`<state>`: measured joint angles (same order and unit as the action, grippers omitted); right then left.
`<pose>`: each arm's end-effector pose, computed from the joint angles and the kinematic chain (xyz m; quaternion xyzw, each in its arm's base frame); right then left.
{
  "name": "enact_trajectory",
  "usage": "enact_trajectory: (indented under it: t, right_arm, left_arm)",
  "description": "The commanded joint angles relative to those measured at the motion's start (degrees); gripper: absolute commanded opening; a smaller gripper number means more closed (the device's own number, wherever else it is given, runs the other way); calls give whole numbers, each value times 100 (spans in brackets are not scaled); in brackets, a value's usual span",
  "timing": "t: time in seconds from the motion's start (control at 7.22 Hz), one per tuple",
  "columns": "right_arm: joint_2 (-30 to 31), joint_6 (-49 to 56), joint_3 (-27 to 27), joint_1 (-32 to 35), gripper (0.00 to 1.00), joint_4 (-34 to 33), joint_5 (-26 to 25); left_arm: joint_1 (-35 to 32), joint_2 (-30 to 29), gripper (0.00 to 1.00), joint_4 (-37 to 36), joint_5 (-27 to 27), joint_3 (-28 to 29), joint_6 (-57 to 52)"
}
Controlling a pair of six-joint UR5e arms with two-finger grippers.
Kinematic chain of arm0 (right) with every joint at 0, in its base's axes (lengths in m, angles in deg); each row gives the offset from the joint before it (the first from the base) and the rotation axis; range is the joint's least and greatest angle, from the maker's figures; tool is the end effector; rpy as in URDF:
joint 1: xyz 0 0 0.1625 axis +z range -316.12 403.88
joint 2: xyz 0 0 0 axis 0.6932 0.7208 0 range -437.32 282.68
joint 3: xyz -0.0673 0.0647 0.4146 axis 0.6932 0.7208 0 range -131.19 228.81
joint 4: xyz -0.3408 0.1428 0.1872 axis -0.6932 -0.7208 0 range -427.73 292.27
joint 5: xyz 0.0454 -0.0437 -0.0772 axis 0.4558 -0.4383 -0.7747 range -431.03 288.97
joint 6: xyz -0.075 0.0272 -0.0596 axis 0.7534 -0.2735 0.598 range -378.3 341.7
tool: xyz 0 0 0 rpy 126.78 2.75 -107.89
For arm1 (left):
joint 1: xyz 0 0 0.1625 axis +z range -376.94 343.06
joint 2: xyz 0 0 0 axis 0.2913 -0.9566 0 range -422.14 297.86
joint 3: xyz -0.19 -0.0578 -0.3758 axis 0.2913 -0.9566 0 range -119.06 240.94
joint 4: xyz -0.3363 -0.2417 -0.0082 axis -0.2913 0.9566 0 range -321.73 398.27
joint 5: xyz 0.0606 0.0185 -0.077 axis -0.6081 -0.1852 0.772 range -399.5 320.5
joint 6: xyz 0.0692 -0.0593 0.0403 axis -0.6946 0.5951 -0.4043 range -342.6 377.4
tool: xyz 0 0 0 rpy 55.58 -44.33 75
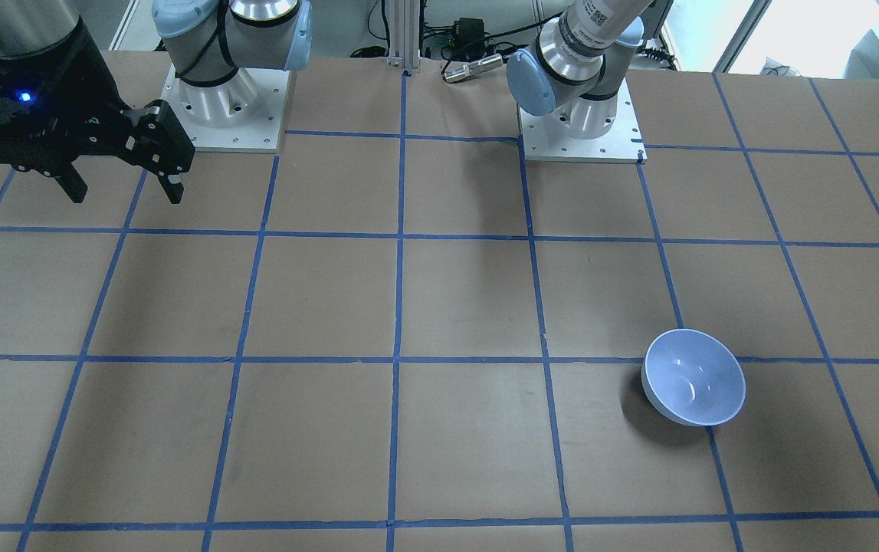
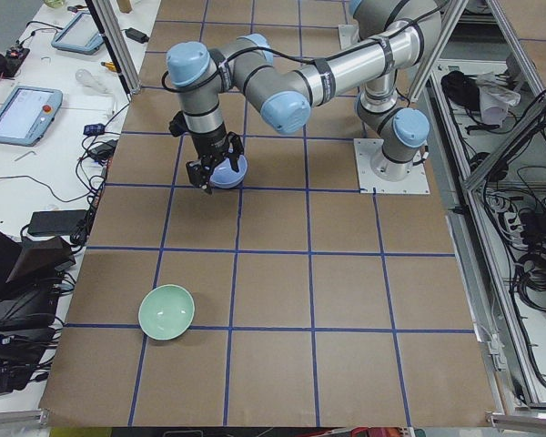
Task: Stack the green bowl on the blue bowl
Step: 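Lower the left gripper onto the green bowl rim and close it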
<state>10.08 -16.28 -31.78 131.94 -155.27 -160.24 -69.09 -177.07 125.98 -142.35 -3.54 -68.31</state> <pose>0.1172 -0.5200 0.5418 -0.0009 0.9993 -0.0382 0.0055 0.3270 -0.6017 0.4599 0.4003 0.9092 0.0868 0.0749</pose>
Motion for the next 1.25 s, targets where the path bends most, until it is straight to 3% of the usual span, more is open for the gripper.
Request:
enact_trajectory:
  t: [0.0,0.28,0.69,1.11]
  right_arm:
    - [-3,0,0,0,100,0,0]
    - [-3,0,0,0,100,0,0]
    - [-3,0,0,0,100,0,0]
    - [-3,0,0,0,100,0,0]
  left_arm:
    - [476,-1080,99,-403,281,986,-1732]
    - [722,-1907,99,-404,527,1840,-3417]
    - [1039,-2673,98,-718,948,2273,-5118]
    - [1189,-3096,98,-720,1283,2371,-5184]
